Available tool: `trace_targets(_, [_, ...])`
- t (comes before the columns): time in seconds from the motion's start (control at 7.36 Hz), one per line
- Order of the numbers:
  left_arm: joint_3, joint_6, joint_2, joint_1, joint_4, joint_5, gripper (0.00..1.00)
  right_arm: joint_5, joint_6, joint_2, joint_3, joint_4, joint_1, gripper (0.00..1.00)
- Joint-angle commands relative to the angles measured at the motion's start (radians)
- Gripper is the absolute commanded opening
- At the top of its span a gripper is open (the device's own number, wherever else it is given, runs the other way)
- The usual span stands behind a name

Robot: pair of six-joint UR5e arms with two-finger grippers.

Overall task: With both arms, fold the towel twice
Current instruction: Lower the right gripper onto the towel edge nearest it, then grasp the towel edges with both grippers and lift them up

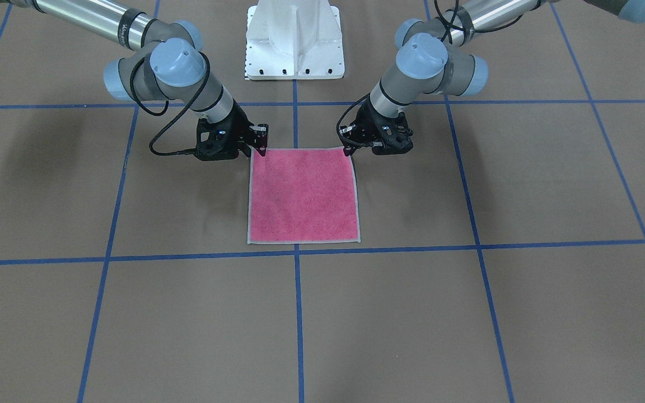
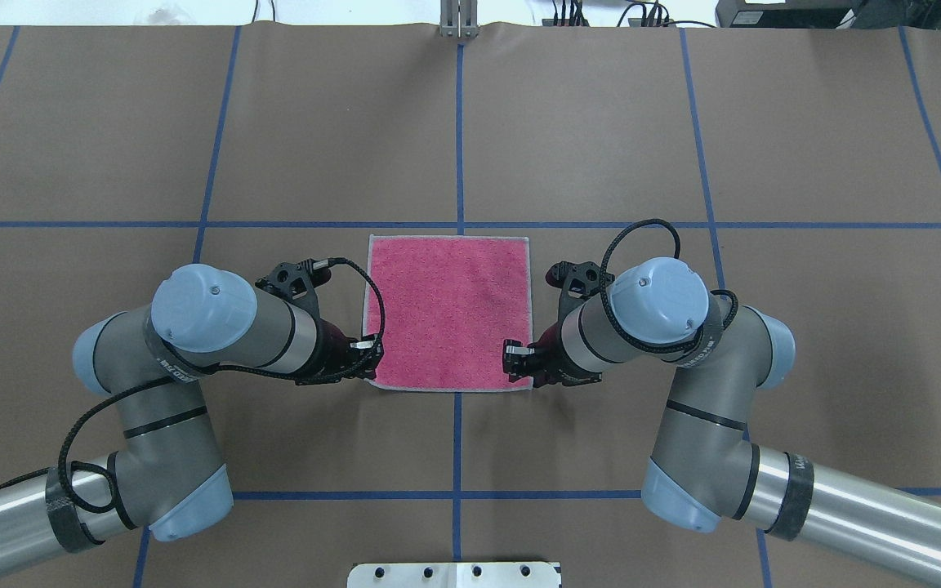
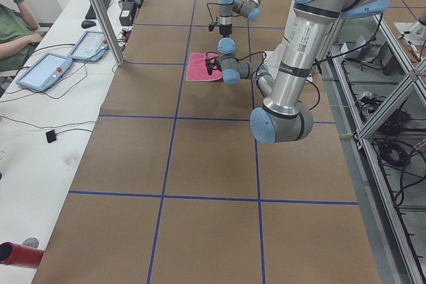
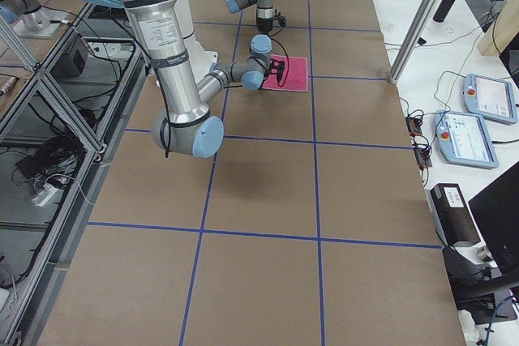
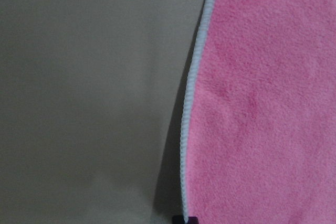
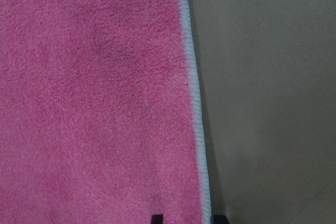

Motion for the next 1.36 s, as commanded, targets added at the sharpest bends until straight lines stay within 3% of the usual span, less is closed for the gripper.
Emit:
trace_targets(0.0, [0.000, 0.000, -0.002, 0.000, 0.000, -0.001, 0.00, 0.000, 0.063, -0.002, 0.006, 0.003, 0.001, 0.00])
trace_targets(0.82, [-0.005, -0.008, -0.060, -0.066, 0.003, -0.002, 0.00, 0.008, 0.160, 0.001, 0.058, 0.018, 0.080, 0.00])
trace_targets(1.22, [0.020, -0.006, -0.069, -0.113, -0.005, -0.002, 0.00, 0.005, 0.157, 0.102, -0.068, 0.020, 0.128, 0.00])
